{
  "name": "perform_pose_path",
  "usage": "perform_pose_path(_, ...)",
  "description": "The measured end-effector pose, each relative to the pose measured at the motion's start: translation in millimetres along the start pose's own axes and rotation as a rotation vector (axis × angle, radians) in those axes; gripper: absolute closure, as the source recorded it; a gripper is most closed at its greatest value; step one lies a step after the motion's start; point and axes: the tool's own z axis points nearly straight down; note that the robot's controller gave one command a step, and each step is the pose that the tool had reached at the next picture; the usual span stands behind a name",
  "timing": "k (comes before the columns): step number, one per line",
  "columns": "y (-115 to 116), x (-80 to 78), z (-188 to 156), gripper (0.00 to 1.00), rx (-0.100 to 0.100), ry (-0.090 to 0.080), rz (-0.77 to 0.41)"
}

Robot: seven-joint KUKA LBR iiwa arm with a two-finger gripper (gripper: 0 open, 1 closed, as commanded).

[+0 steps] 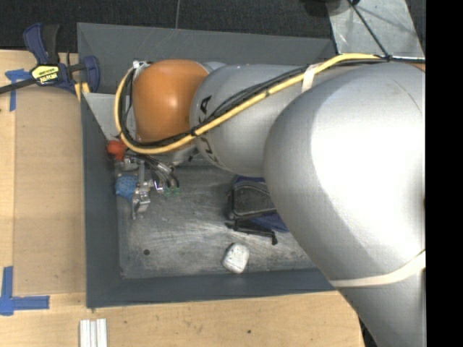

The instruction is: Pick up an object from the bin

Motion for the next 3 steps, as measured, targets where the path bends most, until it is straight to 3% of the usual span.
perform_pose_path(1, -1, -1.3, -1, 1.00, -0.001, -0.006, 0.003)
perform_pose_path(2, -1, 9.8, -120, 1.00, -0.002, -0.013, 0.034)
perform_pose_path(3, -11, 29.3, -202, 1.00, 0.001, -0.010, -0.276)
